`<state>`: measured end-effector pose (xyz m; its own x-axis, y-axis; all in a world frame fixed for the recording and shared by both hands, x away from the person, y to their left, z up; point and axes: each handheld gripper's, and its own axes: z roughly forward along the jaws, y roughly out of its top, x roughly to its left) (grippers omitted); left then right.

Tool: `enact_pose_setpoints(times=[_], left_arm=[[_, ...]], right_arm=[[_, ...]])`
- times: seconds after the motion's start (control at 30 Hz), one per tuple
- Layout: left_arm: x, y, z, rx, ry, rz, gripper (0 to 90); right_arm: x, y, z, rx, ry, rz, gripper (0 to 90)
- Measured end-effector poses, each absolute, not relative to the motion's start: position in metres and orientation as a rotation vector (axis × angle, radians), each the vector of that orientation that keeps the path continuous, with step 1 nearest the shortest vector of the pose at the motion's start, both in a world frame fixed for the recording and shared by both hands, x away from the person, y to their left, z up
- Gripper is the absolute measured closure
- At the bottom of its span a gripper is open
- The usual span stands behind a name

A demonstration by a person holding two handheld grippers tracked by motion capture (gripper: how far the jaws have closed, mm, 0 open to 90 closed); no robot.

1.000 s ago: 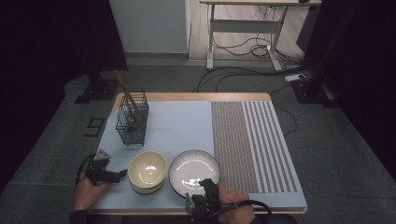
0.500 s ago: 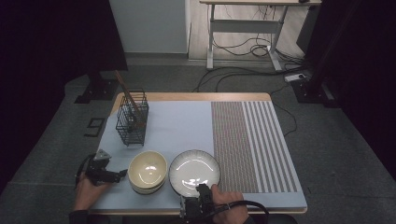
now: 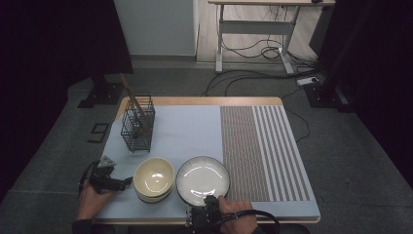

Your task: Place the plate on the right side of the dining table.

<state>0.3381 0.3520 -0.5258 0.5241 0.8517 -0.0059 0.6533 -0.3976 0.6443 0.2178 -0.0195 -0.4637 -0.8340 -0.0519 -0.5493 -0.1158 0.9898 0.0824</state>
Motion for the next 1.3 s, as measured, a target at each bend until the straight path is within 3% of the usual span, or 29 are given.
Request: enact_pose_setpoints(times=[0.3, 0.5, 1.0, 1.3], left_arm=[[0.338, 0.352, -0.526, 2.174, 1.219, 0.437, 0.0], [0.338, 0.352, -0.526, 2.174, 1.218, 0.437, 0.0], [0.338, 0.352, -0.526, 2.175, 1.219, 0.437, 0.0], [0.338, 0.352, -0.526, 2.175, 1.218, 0.437, 0.0]], right_arm=[[0.224, -0.019, -0.472, -0.126, 2.521, 0.082, 80.4], [0.232, -0.021, -0.474, -0.103, 2.519, 0.124, 80.2], [0.244, -0.010, -0.494, -0.141, 2.461, 0.076, 73.3], [0.243, -0.005, -0.498, -0.157, 2.404, 0.067, 64.7]])
